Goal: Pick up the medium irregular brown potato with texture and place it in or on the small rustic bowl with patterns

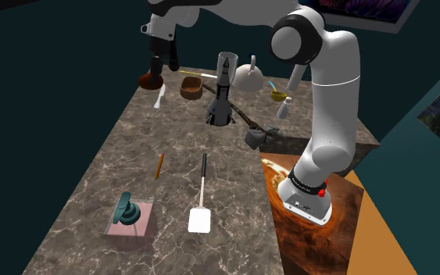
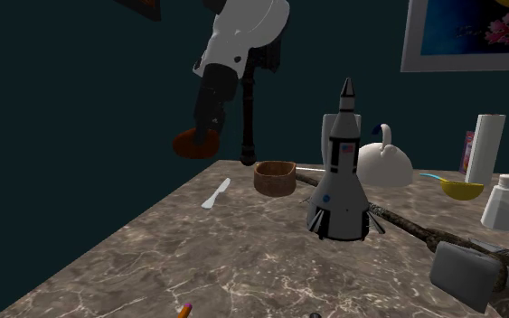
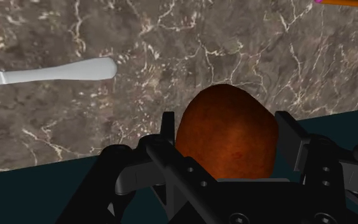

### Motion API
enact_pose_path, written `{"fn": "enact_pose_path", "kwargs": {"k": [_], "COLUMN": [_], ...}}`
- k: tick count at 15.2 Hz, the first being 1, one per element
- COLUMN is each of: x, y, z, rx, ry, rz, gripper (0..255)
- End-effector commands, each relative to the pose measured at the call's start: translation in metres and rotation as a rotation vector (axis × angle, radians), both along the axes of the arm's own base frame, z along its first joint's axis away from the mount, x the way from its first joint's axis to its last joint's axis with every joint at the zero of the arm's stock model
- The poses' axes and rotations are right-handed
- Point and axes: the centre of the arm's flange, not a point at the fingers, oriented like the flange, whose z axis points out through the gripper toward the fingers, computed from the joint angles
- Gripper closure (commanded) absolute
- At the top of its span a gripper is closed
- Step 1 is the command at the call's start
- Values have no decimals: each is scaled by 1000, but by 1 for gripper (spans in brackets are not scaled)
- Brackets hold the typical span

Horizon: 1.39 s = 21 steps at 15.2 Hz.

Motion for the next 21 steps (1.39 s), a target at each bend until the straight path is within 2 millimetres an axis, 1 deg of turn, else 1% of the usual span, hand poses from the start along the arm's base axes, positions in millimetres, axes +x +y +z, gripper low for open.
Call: {"fn": "enact_pose_path", "kwargs": {"k": [1, 2, 19, 20, 21], "x": [-1, -1, 1, 1, 1], "y": [0, 0, -224, -236, -236], "z": [10, 13, 16, 17, 11], "rx": [0, 0, 0, 0, 0], "ry": [0, 0, 0, 0, 0], "rz": [0, 0, 0, 0, 0], "gripper": [255, 255, 255, 255, 255]}}
